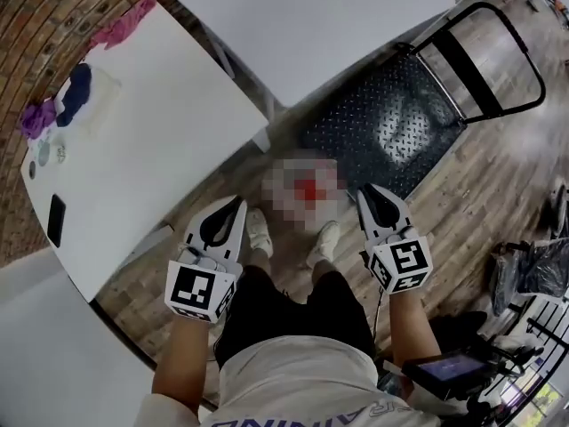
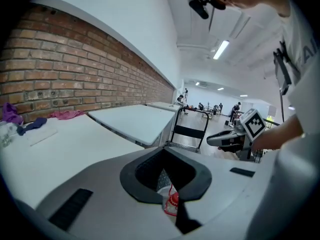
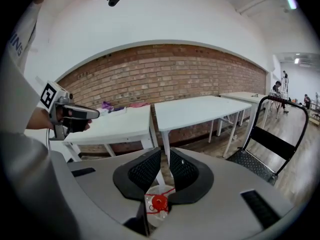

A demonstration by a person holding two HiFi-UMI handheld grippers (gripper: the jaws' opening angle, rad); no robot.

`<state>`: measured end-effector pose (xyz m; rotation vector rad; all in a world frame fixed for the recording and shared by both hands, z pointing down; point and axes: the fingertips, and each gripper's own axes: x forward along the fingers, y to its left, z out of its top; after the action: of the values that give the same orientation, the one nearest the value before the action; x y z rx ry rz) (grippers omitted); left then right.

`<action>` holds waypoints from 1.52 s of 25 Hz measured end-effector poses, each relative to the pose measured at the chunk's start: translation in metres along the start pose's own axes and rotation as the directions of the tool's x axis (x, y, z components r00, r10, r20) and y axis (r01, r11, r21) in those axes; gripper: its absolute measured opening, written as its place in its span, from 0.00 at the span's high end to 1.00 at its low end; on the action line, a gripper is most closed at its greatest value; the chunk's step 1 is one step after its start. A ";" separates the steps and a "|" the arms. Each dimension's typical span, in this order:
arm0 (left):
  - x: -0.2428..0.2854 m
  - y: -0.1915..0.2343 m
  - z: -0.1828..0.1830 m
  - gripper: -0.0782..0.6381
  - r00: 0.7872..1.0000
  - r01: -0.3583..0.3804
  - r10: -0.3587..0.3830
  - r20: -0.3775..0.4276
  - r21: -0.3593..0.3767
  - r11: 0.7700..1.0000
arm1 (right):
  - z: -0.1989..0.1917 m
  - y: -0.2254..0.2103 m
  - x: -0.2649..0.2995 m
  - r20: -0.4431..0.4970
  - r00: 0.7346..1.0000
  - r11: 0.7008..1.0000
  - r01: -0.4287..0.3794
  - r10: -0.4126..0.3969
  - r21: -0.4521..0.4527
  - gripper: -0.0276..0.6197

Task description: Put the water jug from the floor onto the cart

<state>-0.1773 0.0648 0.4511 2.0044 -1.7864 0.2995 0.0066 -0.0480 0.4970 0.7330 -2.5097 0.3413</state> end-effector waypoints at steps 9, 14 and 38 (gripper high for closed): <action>0.047 0.005 -0.069 0.89 0.996 -0.045 0.046 -0.072 0.023 0.999 | -0.094 -0.008 0.075 -0.103 0.993 0.998 -0.060 0.063 0.027 0.78; 0.057 0.010 -0.104 0.89 0.992 -0.060 0.062 -0.106 0.019 0.998 | -0.152 0.010 0.118 -0.184 0.976 0.991 -0.124 0.114 -0.043 0.63; 0.055 0.006 -0.174 0.89 0.977 -0.066 0.059 -0.203 -0.025 0.997 | -0.278 0.048 0.192 -0.306 0.946 0.964 -0.176 0.108 -0.201 0.45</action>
<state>-0.1538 0.0949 0.6302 1.8270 -1.7176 0.4734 -0.0513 0.0102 0.8279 0.3790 -2.2736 0.1921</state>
